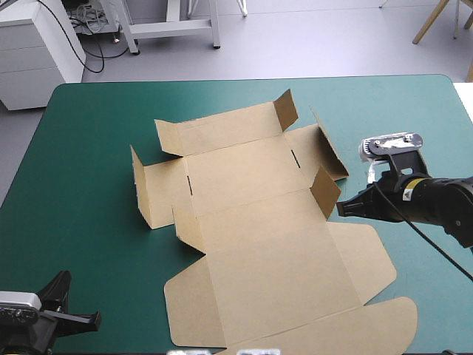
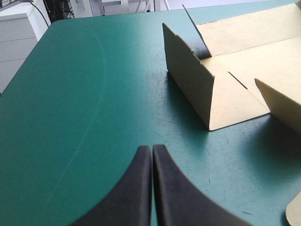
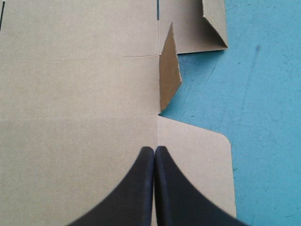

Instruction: Fold the box

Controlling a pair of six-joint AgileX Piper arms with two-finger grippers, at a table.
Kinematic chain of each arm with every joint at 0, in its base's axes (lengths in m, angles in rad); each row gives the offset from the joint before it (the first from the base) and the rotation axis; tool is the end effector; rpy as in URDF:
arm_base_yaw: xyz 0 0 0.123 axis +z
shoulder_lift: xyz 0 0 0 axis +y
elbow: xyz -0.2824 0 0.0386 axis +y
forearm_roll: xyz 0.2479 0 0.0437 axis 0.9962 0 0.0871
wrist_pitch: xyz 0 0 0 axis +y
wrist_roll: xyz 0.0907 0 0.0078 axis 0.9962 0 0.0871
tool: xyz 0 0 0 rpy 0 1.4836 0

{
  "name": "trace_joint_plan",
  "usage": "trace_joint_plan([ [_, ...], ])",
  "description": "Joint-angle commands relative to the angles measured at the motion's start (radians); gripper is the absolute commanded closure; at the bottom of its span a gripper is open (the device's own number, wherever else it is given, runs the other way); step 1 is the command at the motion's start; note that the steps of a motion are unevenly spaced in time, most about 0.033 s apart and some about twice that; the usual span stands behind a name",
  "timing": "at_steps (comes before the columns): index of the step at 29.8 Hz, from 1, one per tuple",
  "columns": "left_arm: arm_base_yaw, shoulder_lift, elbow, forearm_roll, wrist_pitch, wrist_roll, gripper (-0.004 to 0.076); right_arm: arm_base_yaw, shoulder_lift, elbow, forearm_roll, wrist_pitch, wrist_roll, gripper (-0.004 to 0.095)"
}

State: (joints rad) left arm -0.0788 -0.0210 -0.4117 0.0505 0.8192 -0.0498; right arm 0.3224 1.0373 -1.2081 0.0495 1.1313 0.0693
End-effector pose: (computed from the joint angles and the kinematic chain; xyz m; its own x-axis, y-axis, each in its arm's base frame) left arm 0.0107 0.0025 0.2724 -0.2940 0.0079 -0.9558 0.0390 0.9992 -0.0038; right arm 0.1740 0.0624 0.4012 -0.7547 -0.1571 -0.6369 -0.2768 0.9565 0.0922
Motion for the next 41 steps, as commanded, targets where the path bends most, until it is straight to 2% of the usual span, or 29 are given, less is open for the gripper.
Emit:
trace_joint_plan([
  [1, -0.009, -0.011, -0.020, -0.004, -0.077, -0.005, 0.0734, 0.002, -0.032, -0.031, -0.020, -0.025, 0.013, 0.0927],
  [5, -0.009, -0.011, -0.020, -0.004, -0.077, -0.005, 0.0734, 0.002, -0.033, -0.031, -0.020, -0.025, 0.006, 0.0916],
  [9, -0.009, -0.011, -0.020, -0.004, -0.077, -0.005, 0.0734, 0.002, -0.033, -0.031, -0.003, -0.025, -0.042, 0.0807],
  [12, -0.009, -0.011, -0.020, -0.004, -0.077, -0.005, 0.0734, 0.002, -0.033, -0.031, 0.005, -0.023, -0.047, 0.0608],
  [17, -0.009, -0.011, -0.020, -0.004, -0.077, -0.005, 0.0734, 0.002, -0.033, -0.031, 0.002, -0.018, -0.049, 0.0089],
  [19, -0.009, -0.011, -0.020, -0.004, -0.077, -0.005, 0.0734, 0.002, -0.033, -0.031, 0.002, -0.012, -0.049, -0.0028],
  [27, -0.009, -0.011, -0.020, -0.004, -0.077, -0.005, 0.0734, 0.002, 0.019, -0.031, 0.002, -0.046, -0.049, -0.0022],
  [41, -0.009, -0.011, -0.020, -0.004, -0.077, -0.005, 0.0734, 0.000, 0.450, -0.196, -0.060, -0.067, -0.090, -0.0020],
])
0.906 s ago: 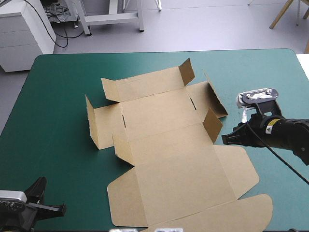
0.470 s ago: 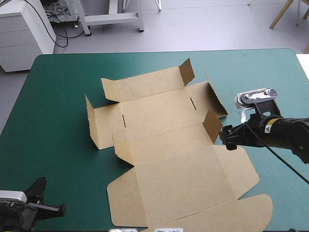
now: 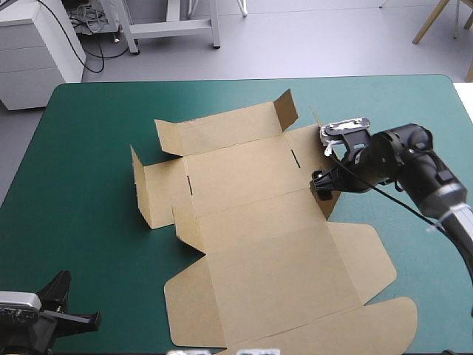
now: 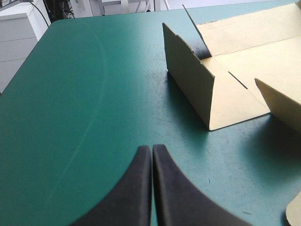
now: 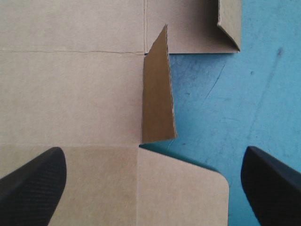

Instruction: Fold the box

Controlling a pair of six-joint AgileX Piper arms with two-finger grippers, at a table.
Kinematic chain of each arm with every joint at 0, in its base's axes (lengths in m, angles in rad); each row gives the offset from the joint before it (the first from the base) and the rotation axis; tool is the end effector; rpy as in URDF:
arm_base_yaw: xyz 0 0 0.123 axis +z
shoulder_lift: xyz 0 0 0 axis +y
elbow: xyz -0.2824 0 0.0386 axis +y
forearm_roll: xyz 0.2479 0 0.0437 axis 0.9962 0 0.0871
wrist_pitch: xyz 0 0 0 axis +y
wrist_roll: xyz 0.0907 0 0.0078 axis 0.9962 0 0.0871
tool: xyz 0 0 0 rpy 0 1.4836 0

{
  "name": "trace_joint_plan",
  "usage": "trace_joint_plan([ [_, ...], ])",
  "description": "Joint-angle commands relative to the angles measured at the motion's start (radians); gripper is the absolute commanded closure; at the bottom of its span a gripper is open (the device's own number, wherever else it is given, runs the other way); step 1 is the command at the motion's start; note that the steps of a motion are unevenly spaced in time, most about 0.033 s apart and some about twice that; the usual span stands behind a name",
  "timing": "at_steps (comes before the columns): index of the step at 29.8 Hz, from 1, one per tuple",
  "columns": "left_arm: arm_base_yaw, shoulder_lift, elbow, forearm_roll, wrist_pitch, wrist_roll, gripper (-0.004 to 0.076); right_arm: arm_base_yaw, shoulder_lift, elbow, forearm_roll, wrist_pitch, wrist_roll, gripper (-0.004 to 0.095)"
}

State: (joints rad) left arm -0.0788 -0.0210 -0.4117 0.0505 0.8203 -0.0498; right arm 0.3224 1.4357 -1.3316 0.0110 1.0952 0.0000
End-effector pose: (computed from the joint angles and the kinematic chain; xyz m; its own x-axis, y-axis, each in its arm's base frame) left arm 0.0107 0.0025 0.2723 -0.2950 0.0079 -0.9555 0.0390 0.9992 -0.0038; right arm 0.2762 0.0932 0.3441 -0.8520 -0.2793 -0.4427 -0.3166 0.9485 0.0110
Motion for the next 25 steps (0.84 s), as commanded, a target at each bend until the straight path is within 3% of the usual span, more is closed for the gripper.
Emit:
trace_joint_plan([
  [1, -0.009, -0.011, -0.020, -0.004, -0.078, -0.005, 0.0734, 0.000, 0.084, -0.091, -0.023, -0.020, -0.028, -0.0019],
  [11, -0.009, -0.011, -0.020, -0.004, -0.078, -0.005, 0.0734, -0.004, 0.313, -0.177, -0.064, 0.031, -0.078, -0.0019],
  [20, -0.009, -0.011, -0.020, -0.004, -0.078, -0.005, 0.0734, -0.069, 0.354, -0.188, 0.085, 0.059, -0.170, -0.0002],
  [25, -0.009, -0.011, -0.020, -0.004, -0.078, -0.005, 0.0734, -0.081, 0.356, -0.189, 0.109, 0.109, -0.186, 0.0075],
])
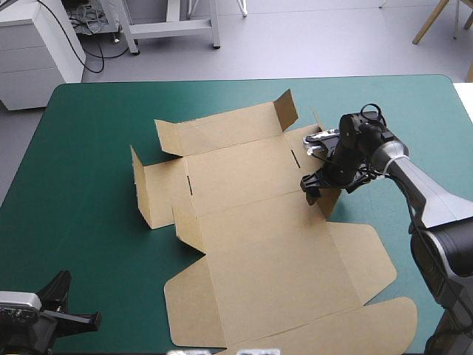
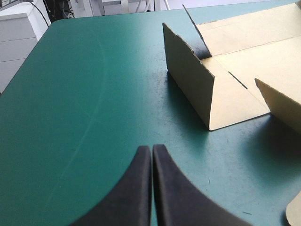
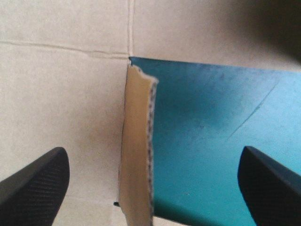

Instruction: Fold the box

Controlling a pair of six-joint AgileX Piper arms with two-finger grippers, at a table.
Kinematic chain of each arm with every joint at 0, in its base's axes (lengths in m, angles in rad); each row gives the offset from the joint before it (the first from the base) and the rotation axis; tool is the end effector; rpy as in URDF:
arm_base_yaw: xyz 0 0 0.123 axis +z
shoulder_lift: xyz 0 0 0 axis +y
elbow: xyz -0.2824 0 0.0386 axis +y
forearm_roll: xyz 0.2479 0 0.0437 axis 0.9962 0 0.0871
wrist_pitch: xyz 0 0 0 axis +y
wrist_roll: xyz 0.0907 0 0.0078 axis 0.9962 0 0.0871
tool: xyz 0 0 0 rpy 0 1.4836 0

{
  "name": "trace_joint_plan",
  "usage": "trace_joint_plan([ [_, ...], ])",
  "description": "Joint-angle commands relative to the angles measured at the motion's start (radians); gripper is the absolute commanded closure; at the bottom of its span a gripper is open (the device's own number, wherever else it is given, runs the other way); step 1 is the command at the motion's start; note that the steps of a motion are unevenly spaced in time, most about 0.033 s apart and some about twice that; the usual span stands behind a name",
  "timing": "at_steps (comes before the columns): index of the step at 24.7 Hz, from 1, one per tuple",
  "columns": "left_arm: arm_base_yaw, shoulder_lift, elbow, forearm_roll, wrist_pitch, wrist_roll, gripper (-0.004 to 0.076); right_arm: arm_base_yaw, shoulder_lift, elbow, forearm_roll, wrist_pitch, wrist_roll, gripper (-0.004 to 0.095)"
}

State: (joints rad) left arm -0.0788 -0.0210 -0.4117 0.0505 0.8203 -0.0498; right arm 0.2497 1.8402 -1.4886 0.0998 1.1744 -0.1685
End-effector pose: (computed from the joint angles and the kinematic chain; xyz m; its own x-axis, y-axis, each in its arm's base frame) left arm 0.0107 0.0025 0.2723 -0.2950 0.0079 -0.9555 0.0390 0.9992 -0.0038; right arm 0.3585 0.1001 0.2507 -0.9188 -0.3674 -0.1440 -0.3801 0.9220 0.0730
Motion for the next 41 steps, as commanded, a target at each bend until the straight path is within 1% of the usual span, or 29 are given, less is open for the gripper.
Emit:
trace_joint_plan([
  [1, -0.009, -0.011, -0.020, -0.004, -0.078, -0.005, 0.0734, -0.008, -0.048, -0.030, 0.025, 0.030, -0.016, 0.0118],
  [2, -0.009, -0.011, -0.020, -0.004, -0.078, -0.005, 0.0734, -0.008, -0.048, -0.030, 0.031, 0.030, -0.016, 0.0177],
  [3, -0.009, -0.011, -0.020, -0.004, -0.078, -0.005, 0.0734, -0.008, -0.048, -0.030, 0.039, 0.030, -0.016, 0.0361],
  [4, -0.009, -0.011, -0.020, -0.004, -0.078, -0.005, 0.0734, -0.008, -0.048, -0.030, 0.039, 0.030, -0.016, 0.0486],
  [5, -0.009, -0.011, -0.020, -0.004, -0.078, -0.005, 0.0734, -0.008, -0.048, -0.030, 0.039, 0.030, -0.016, 0.0736],
  [6, -0.009, -0.011, -0.020, -0.004, -0.078, -0.005, 0.0734, -0.008, -0.048, -0.030, 0.039, 0.030, -0.016, 0.0874],
  [7, -0.009, -0.011, -0.020, -0.004, -0.078, -0.005, 0.0734, -0.008, -0.048, -0.030, 0.039, 0.030, -0.015, 0.0909],
  [9, -0.009, -0.011, -0.020, -0.004, -0.078, -0.005, 0.0734, -0.008, -0.048, -0.030, 0.039, 0.030, -0.019, 0.0914],
  [12, -0.009, -0.011, -0.020, -0.004, -0.078, -0.003, 0.0734, -0.006, -0.048, -0.039, 0.046, 0.008, -0.104, 0.0926],
  [15, -0.009, -0.011, -0.020, -0.004, -0.078, -0.003, 0.0734, 0.017, -0.048, -0.079, 0.089, -0.035, -0.271, 0.0926],
  [16, -0.009, -0.011, -0.020, -0.004, -0.078, -0.003, 0.0734, 0.037, -0.047, -0.096, 0.104, -0.035, -0.366, 0.0926],
  [18, -0.009, -0.011, -0.020, -0.004, -0.078, -0.003, 0.0734, 0.090, -0.037, -0.132, 0.084, -0.025, -0.528, 0.0927],
  [21, -0.009, -0.011, -0.020, -0.004, -0.078, -0.003, 0.0734, 0.146, -0.006, -0.176, 0.062, -0.027, -0.636, 0.0927],
  [23, -0.009, -0.011, -0.020, -0.004, -0.078, -0.003, 0.0734, 0.178, 0.019, -0.213, 0.048, -0.048, -0.696, 0.0927],
  [25, -0.009, -0.011, -0.020, -0.004, -0.078, -0.003, 0.0734, 0.201, 0.040, -0.251, 0.003, -0.070, -0.767, 0.0927],
  [27, -0.009, -0.011, -0.020, -0.004, -0.078, -0.003, 0.0734, 0.214, 0.061, -0.286, -0.027, -0.087, -0.857, 0.0927],
  [31, -0.009, -0.011, -0.020, -0.004, -0.078, -0.003, 0.0734, 0.223, 0.100, -0.359, -0.032, -0.105, -1.044, 0.0928],
  [35, -0.009, -0.011, -0.020, -0.004, -0.078, -0.003, 0.0734, 0.223, 0.113, -0.406, -0.028, -0.129, -1.090, 0.0928],
  [39, -0.009, -0.011, -0.020, -0.004, -0.078, -0.003, 0.0734, 0.223, 0.118, -0.407, -0.004, -0.126, -1.088, 0.0928],
  [41, -0.009, -0.011, -0.020, -0.004, -0.078, -0.003, 0.0734, 0.223, 0.120, -0.407, 0.032, -0.123, -1.086, 0.0927],
])
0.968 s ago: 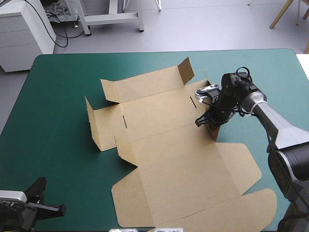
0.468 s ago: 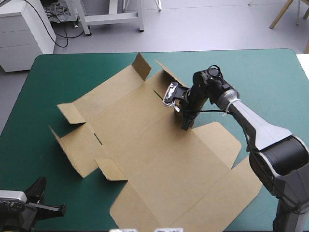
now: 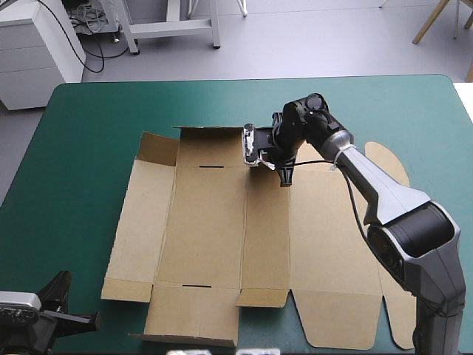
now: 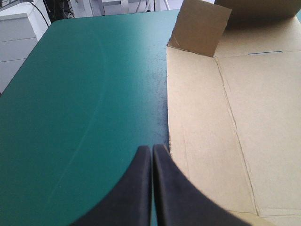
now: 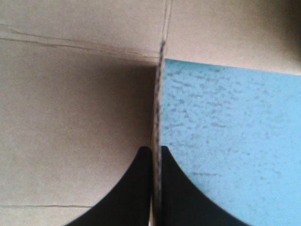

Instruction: Fold the box

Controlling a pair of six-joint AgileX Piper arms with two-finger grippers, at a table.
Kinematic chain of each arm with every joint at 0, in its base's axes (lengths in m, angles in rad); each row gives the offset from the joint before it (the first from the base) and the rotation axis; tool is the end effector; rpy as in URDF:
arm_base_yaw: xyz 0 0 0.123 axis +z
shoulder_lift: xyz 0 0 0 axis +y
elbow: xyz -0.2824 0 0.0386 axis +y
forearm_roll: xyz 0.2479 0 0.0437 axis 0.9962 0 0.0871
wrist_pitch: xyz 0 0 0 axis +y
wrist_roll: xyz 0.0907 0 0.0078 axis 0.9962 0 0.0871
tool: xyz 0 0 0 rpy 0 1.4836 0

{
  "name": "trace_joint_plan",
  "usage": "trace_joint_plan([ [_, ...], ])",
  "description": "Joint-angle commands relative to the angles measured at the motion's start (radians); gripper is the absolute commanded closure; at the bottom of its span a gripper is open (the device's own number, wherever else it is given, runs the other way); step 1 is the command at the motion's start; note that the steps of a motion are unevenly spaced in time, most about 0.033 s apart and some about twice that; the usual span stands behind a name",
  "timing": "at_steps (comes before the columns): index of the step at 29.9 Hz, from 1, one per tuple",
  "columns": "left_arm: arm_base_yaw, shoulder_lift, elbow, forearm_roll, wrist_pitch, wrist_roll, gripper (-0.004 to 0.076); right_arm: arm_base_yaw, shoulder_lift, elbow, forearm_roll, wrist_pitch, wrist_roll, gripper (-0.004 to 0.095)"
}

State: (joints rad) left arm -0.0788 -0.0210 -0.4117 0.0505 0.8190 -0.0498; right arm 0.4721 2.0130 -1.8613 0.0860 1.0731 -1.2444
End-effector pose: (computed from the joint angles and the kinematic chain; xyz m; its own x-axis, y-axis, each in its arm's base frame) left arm 0.0107 0.0025 0.2724 -0.2938 0.0079 -0.9558 0.0390 0.9992 -0.0038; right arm 0.3936 0.2087 0.2851 0.1594 -0.9635 -0.2152 -0.9269 -0.0710 -0.3685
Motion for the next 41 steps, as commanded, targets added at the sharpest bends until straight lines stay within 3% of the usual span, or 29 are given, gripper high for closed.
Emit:
trace_joint_plan([
  [1, -0.009, -0.011, -0.020, -0.004, -0.076, -0.003, 0.0734, 0.001, -0.048, -0.034, 0.063, -0.026, -0.010, 0.0928],
  [5, -0.009, -0.011, -0.020, -0.004, -0.076, -0.003, 0.0734, 0.001, -0.034, -0.034, 0.147, -0.068, 0.052, 0.0928],
  [19, -0.009, -0.011, -0.019, 0.007, -0.084, -0.003, 0.0734, 0.001, 0.017, -0.034, 0.181, -0.111, 0.122, 0.0890],
  [23, -0.009, -0.011, -0.018, 0.015, -0.085, -0.003, 0.0734, 0.001, 0.017, -0.034, 0.194, -0.111, 0.118, 0.0665],
  [27, -0.009, -0.011, -0.018, 0.015, -0.085, -0.003, 0.0734, 0.001, 0.006, -0.058, 0.194, -0.089, 0.179, 0.0301],
  [30, -0.009, -0.011, -0.018, 0.015, -0.085, -0.003, 0.0734, 0.001, -0.012, -0.112, 0.184, -0.052, 0.248, 0.0172],
  [37, -0.009, -0.011, -0.018, 0.015, -0.085, -0.001, 0.0724, 0.001, -0.079, -0.276, 0.172, 0.131, 0.510, 0.0239],
  [40, -0.009, -0.011, -0.018, 0.015, -0.085, 0.001, 0.0654, 0.001, -0.109, -0.286, 0.147, 0.129, 0.626, 0.0418],
  [41, -0.009, -0.011, -0.018, 0.015, -0.085, 0.001, 0.0608, 0.001, -0.118, -0.286, 0.135, 0.129, 0.661, 0.0541],
])
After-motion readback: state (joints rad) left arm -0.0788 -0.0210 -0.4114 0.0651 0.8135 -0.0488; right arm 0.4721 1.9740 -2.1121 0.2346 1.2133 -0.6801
